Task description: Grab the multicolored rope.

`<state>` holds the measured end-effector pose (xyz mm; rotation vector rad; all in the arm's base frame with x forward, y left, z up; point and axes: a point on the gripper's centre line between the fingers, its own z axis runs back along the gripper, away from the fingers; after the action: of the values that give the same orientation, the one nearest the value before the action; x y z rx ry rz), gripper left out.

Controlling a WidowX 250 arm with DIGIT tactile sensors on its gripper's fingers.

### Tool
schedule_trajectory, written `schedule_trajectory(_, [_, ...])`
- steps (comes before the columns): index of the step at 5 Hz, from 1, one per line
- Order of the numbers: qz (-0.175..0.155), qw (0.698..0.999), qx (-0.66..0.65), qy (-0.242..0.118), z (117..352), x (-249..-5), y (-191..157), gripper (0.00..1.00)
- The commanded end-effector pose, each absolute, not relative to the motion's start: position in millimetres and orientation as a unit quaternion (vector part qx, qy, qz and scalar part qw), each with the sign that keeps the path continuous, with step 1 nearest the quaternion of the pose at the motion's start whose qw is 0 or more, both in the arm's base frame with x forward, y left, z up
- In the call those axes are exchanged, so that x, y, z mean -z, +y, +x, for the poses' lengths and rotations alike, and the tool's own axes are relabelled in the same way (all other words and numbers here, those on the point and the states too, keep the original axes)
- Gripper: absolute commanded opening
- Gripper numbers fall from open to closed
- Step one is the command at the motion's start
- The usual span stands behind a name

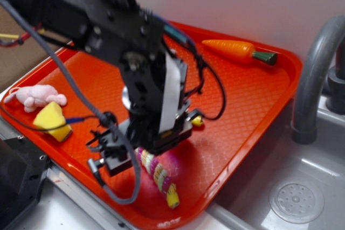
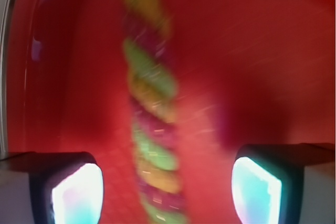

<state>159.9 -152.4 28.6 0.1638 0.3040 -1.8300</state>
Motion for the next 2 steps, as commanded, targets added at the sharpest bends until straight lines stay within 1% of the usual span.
schedule_trajectory(1, [0.065, 0.611, 0.774, 0.149, 140, -8, -140, 1.0])
schedule_trajectory(2, [0.054, 0.608, 0.779, 0.145, 143, 3, -136, 0.0])
